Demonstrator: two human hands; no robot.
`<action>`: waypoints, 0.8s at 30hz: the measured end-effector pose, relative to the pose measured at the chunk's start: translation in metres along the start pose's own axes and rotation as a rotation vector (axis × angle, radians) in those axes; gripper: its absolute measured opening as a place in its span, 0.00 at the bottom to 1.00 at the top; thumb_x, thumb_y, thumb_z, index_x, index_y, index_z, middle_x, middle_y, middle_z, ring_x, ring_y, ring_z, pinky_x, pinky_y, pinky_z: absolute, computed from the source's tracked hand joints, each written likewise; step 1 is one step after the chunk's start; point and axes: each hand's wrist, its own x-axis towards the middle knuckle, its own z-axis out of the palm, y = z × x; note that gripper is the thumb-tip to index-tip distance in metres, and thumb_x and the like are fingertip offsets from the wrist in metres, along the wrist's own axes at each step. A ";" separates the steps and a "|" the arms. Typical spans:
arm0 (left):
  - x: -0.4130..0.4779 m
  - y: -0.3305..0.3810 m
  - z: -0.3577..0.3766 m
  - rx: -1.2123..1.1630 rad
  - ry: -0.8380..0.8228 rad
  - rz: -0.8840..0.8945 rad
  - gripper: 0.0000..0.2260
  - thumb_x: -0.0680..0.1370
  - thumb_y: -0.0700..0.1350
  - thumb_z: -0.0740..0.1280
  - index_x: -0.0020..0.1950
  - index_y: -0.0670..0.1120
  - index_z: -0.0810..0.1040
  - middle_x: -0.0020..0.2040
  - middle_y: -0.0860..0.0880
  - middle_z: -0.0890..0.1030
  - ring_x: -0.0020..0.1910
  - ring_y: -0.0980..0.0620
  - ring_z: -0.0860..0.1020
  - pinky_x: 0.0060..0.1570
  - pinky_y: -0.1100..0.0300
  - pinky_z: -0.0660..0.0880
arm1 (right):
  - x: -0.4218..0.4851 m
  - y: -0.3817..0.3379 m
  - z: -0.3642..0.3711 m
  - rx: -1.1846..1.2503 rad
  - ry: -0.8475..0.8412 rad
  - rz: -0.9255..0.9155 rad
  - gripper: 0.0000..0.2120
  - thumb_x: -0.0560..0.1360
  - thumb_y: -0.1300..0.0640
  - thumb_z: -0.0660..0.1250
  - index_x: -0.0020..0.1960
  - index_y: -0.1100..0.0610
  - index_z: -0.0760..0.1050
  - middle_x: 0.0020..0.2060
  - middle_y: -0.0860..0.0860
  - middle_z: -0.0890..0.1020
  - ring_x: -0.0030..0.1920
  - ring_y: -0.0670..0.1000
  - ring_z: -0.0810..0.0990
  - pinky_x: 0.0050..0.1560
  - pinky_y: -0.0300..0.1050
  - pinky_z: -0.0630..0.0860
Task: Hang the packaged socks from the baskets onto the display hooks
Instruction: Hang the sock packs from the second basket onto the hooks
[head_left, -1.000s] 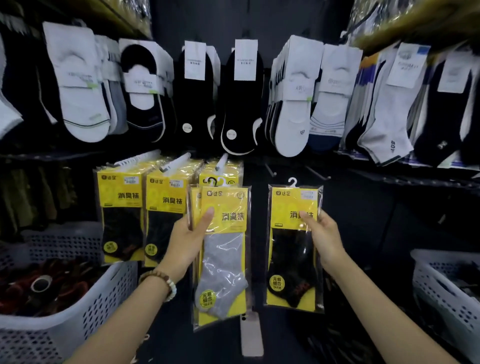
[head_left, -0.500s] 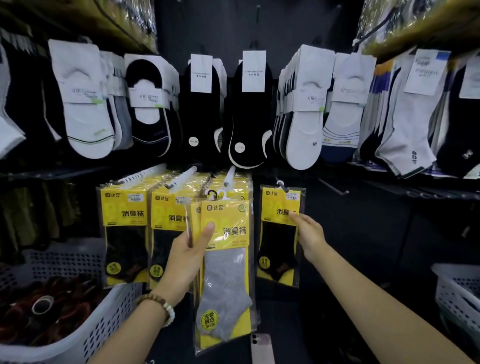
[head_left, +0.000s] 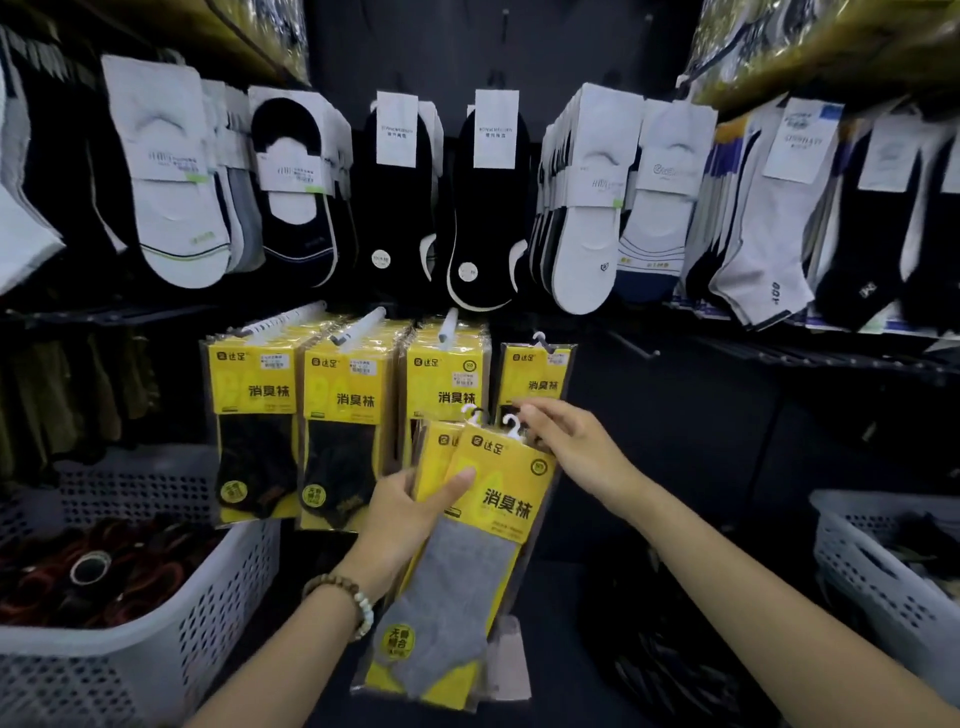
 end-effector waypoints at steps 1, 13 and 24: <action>-0.004 0.000 0.001 0.024 -0.005 0.008 0.21 0.62 0.58 0.73 0.47 0.46 0.82 0.40 0.52 0.86 0.39 0.54 0.84 0.33 0.66 0.78 | -0.002 -0.006 -0.001 -0.069 -0.027 -0.030 0.11 0.79 0.51 0.61 0.59 0.49 0.78 0.53 0.45 0.80 0.50 0.42 0.78 0.47 0.31 0.75; -0.027 0.006 -0.004 0.061 0.004 0.044 0.23 0.59 0.59 0.74 0.46 0.46 0.82 0.39 0.53 0.85 0.39 0.55 0.84 0.33 0.66 0.78 | -0.027 -0.035 -0.010 -0.046 -0.044 -0.047 0.03 0.74 0.57 0.71 0.42 0.54 0.83 0.36 0.51 0.84 0.31 0.40 0.78 0.32 0.32 0.75; -0.025 0.010 -0.001 0.008 0.076 0.091 0.21 0.60 0.61 0.73 0.44 0.47 0.83 0.38 0.54 0.85 0.37 0.57 0.84 0.30 0.68 0.76 | -0.031 -0.030 -0.003 0.087 0.096 -0.076 0.03 0.74 0.55 0.70 0.46 0.53 0.82 0.40 0.51 0.84 0.38 0.43 0.81 0.36 0.35 0.77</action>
